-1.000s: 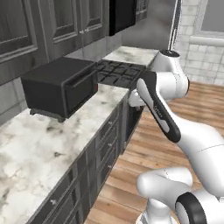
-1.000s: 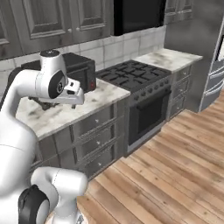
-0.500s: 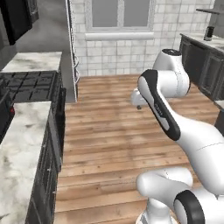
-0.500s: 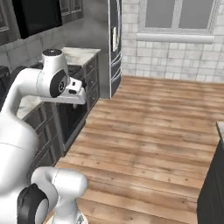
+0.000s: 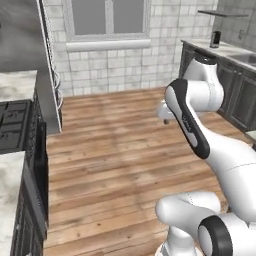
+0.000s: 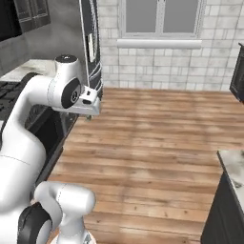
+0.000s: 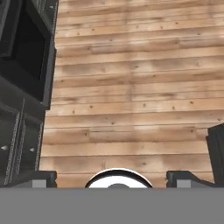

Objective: Navigate to the fridge.

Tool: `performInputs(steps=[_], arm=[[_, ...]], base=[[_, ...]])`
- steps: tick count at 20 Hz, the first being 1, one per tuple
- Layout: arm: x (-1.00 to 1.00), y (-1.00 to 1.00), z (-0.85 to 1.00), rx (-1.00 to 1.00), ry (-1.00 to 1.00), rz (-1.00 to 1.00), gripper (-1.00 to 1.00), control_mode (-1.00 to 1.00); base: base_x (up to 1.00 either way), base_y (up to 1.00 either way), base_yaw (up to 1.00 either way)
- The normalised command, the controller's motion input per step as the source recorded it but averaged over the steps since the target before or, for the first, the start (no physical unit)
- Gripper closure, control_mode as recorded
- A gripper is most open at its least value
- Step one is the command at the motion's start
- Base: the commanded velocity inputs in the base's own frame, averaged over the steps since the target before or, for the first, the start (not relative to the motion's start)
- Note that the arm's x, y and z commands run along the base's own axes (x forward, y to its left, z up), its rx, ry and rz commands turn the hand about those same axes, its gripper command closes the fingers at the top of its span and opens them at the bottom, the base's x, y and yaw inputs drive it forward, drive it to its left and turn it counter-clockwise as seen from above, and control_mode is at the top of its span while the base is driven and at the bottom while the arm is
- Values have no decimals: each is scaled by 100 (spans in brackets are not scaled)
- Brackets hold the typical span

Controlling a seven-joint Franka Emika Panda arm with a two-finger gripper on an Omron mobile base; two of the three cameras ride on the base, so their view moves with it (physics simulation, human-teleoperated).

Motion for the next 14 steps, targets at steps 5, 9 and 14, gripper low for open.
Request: performInputs(steps=[5,9,14], arm=[[0,0,0,0,0,0,-100,100],[0,0,0,0,0,0,-100,100],[0,0,0,0,0,0,-100,100]], base=[[100,-6,-5],[100,-3,0],[100,-4,0]])
